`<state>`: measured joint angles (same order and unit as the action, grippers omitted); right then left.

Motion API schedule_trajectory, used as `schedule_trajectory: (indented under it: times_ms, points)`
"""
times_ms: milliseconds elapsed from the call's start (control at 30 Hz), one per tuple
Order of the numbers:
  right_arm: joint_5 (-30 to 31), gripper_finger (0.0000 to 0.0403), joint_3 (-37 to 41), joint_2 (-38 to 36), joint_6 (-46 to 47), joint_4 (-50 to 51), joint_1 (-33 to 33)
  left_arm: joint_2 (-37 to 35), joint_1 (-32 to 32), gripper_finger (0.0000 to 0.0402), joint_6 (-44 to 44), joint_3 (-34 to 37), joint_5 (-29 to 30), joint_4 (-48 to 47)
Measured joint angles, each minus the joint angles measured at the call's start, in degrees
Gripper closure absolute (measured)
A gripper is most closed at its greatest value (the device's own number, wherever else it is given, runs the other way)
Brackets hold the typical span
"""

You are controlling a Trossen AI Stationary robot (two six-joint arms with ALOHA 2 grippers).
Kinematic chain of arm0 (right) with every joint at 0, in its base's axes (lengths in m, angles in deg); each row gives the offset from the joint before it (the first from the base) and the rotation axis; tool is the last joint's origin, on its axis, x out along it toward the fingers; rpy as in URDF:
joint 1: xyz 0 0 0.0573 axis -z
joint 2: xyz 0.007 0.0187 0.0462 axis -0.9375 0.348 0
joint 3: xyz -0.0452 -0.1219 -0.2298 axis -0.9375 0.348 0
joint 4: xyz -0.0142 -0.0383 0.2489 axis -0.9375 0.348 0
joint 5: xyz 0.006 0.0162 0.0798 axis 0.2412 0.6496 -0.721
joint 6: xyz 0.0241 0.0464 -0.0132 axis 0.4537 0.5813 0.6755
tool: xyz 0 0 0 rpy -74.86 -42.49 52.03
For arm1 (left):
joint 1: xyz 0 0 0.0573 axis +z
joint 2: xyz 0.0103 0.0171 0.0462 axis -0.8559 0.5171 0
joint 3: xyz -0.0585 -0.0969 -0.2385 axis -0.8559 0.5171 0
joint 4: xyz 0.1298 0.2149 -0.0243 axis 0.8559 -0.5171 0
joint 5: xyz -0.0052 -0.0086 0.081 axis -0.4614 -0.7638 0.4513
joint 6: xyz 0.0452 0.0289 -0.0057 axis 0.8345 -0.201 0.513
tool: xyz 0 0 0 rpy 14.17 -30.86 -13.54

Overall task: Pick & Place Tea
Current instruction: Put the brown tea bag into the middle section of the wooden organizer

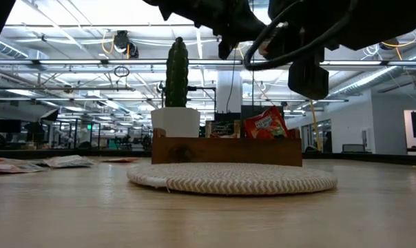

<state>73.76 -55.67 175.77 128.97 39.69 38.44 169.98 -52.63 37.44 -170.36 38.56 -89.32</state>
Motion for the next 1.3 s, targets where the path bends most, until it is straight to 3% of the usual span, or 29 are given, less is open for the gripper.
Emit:
schedule_trajectory:
  times_ms: [200,333,400,533,700,800,933,1100,1300]
  points:
    - [-4.8,0.0266,-0.02,0.0,7.82,-0.11,-1.22,-0.07,0.99,0.04,0.58,0.0,2.52,-1.99]
    - [-6.01,0.0224,0.39,-1.32,21.44,5.86,-3.12,-0.11,1.6,0.04,4.8,-0.02,4.5,-6.49]
    - [-5.81,0.0218,1.76,-3.71,29.8,8.74,-4.54,-0.09,1.32,0.0401,10.1,0.0,4.75,-9.69]
    - [-5.85,0.0222,7.62,-11.79,32.06,5.62,-7.01,-0.25,-0.86,0.0401,16.69,1.0,8.54,-11.89]
    - [-5.83,0.0237,15.61,-22.13,38.13,3.5,-9.89,-0.98,-3.11,0.0401,18.78,5.3,14.46,-11.03]
    - [-5.65,0.0241,20.42,-27.72,38.11,-0.76,-11.02,-2.88,-3.75,0.0401,19.14,9.72,16.77,-7.87]
    - [-4.16,0.0243,26.76,-33.31,34.69,-9.37,-11.67,-6.97,-3.24,0.0401,17.51,17.6,15.59,-0.27]
    - [-2.73,0.0243,33.0,-37.76,25.14,-22.55,-11.57,-13.48,-2.32,0.0401,15.15,27.21,14.57,9.23]
    - [-2.39,0.0243,38.11,-40.72,10.89,-37.19,-11.06,-15.35,-1.46,0.0401,12.98,36.16,11.88,21.63]
